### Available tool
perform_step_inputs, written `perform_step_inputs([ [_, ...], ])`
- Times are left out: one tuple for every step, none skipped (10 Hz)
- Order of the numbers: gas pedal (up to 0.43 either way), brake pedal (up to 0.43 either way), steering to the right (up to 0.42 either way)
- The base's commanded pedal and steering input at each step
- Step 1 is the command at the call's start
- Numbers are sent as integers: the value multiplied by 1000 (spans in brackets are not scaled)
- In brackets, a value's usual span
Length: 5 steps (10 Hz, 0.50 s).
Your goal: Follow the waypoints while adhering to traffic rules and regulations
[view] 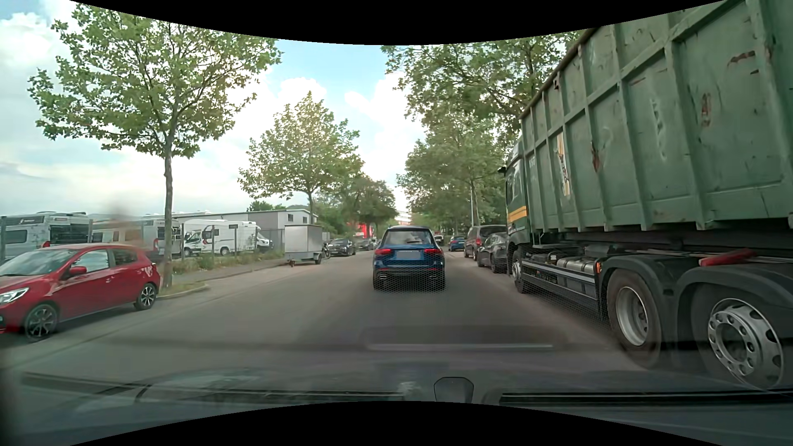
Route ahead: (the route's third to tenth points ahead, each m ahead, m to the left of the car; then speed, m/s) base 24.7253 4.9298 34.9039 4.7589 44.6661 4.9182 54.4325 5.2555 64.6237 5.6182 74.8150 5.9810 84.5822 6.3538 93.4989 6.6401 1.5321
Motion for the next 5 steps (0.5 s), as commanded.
perform_step_inputs([
  [0,0,-5],
  [0,0,-4],
  [0,0,-4],
  [0,0,-4],
  [0,0,-4],
])
